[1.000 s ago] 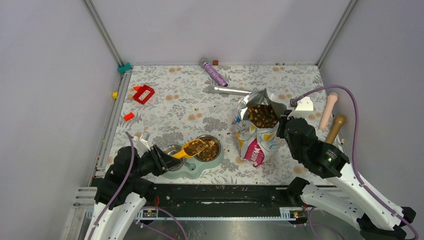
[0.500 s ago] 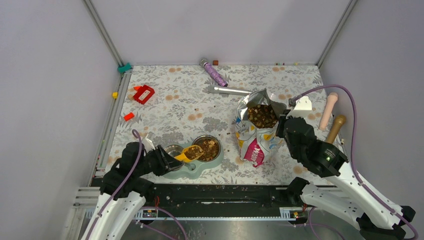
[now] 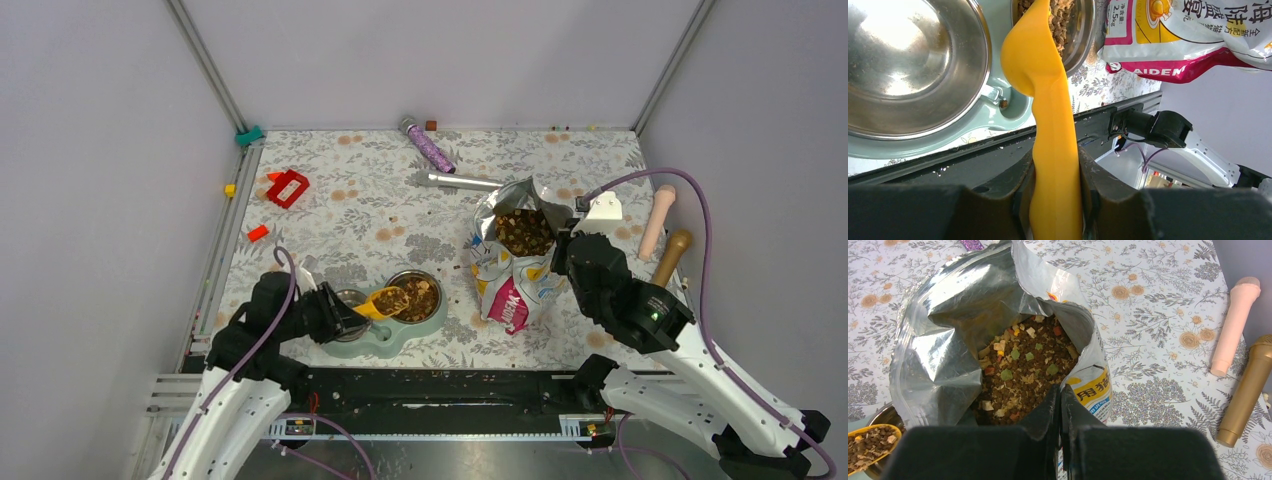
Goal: Serve the pet food
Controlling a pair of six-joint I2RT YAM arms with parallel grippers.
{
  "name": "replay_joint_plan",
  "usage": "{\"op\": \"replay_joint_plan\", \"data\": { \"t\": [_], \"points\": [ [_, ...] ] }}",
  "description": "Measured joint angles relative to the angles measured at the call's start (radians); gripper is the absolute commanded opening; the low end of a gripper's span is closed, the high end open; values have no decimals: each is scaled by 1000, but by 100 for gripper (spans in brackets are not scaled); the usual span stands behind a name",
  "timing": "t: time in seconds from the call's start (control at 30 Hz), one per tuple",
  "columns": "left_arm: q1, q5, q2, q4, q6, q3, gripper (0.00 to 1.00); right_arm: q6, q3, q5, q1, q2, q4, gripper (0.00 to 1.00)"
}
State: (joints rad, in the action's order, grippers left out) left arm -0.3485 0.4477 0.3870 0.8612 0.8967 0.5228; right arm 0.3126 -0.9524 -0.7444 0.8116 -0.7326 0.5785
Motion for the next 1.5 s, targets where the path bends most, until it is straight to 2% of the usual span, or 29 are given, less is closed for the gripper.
{"op": "replay_joint_plan", "data": {
  "t": [0.4,0.8,1.5],
  "points": [
    [0,16,150,-8,-62,65,0,-2,0,0,0,-2,-2,0],
    [-13,7,335,45,-134,192,0,-2,0,1,0,0,-2,0],
    [-245,-181,619,88,-159,393,0,-2,0,4,0,22,8,0]
  ]
}}
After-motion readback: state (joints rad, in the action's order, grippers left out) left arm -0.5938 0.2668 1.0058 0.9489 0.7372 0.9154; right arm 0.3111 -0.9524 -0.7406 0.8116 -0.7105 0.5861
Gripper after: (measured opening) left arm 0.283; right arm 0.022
